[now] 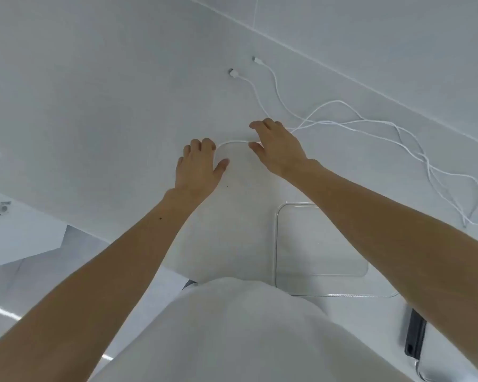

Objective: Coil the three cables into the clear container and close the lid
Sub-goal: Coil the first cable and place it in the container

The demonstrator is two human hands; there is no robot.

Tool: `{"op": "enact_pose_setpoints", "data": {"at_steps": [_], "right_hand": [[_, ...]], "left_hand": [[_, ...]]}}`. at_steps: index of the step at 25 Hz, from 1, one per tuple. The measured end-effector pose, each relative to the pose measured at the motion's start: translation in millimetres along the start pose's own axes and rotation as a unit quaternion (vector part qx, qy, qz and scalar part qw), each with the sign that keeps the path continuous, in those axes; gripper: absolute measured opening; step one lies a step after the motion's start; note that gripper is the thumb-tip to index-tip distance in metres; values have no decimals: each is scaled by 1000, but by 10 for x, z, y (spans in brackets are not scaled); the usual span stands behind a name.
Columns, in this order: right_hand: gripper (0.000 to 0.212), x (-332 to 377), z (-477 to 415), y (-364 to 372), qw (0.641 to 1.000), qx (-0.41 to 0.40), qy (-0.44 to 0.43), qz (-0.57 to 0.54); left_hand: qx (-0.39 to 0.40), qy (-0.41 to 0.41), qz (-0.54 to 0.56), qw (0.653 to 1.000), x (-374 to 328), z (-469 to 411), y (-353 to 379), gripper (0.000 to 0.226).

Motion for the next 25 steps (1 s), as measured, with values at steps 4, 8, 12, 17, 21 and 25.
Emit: {"op": "enact_pose_setpoints", "data": {"at_steps": [4, 8, 12, 17, 21, 25], "right_hand": [[39, -13, -27, 110, 1000, 18, 0, 24], [34, -4, -66, 167, 999, 35, 2, 33], [25, 14, -38, 257, 998, 57, 10, 23], [15, -7, 29, 328, 997, 80, 21, 12], [17, 7, 104, 231, 998, 61, 20, 1], [17, 11, 227, -12, 997, 28, 47, -55]], "left_hand": [[-6, -1, 12, 1000, 25, 32, 76, 37], [-11, -12, 26, 1000, 53, 5, 79, 22], [-9, -15, 16, 1000, 82, 14, 110, 18], [-8, -13, 29, 999, 94, 49, 133, 16], [-10, -8, 136, 991, 60, 98, 92, 15], [-8, 11, 220, 975, -26, 188, -7, 18]]}}
Point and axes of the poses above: each hand's wrist, its own z-axis away from the middle knuckle, its own y-axis out of the palm, x = y × z, the point moved 8 cm from there along -z, towards the middle knuckle, and after that the axes turned 2 degrees about y, right-handed, at the moved point
